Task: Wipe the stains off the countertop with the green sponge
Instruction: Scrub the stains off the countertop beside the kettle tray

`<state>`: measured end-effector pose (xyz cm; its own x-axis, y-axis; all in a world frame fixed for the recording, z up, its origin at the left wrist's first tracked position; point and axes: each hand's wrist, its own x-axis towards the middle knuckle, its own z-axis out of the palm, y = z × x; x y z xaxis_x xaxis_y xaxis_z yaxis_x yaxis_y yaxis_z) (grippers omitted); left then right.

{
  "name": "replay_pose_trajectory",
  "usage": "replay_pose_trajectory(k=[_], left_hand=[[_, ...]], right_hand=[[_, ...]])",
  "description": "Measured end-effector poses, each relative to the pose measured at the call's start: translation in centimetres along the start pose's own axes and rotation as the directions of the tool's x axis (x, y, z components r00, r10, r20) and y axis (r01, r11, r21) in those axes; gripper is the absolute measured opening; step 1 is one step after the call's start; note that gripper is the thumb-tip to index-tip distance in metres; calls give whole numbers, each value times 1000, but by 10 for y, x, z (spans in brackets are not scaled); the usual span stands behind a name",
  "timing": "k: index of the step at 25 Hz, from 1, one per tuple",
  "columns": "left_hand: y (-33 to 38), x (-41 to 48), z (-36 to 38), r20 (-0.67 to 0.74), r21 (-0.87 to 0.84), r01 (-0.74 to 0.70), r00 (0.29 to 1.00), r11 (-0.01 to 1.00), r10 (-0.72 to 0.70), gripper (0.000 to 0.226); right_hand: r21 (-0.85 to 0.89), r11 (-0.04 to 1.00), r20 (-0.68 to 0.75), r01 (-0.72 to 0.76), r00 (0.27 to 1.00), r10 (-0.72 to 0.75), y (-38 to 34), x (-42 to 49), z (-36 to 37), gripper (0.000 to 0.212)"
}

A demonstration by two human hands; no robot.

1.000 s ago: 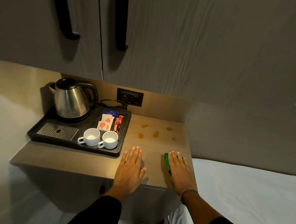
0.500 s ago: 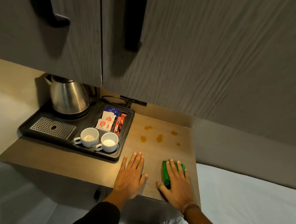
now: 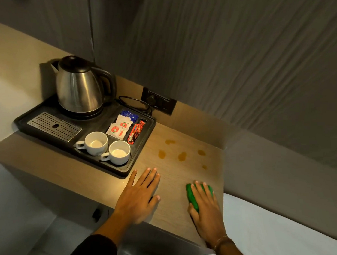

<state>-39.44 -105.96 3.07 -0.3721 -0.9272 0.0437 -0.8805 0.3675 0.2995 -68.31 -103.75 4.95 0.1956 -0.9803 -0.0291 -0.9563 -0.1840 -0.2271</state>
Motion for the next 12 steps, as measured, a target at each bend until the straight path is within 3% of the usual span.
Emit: replay_pose_trajectory(k=[4, 9, 12], left_hand=[[1, 1, 3, -17, -8, -2, 1000, 1000, 2, 71], [1, 1, 0, -20, -26, 12, 1000, 1000, -13, 72], [3, 0, 0, -18, -26, 7, 1000, 1000, -7, 72]], right_hand=[[62, 993, -75, -100, 992, 105, -2, 75, -18, 61], [74, 991, 4, 108, 994, -108, 20, 41, -6, 64], [137, 989, -8, 61, 998, -61, 51, 60, -21, 64]])
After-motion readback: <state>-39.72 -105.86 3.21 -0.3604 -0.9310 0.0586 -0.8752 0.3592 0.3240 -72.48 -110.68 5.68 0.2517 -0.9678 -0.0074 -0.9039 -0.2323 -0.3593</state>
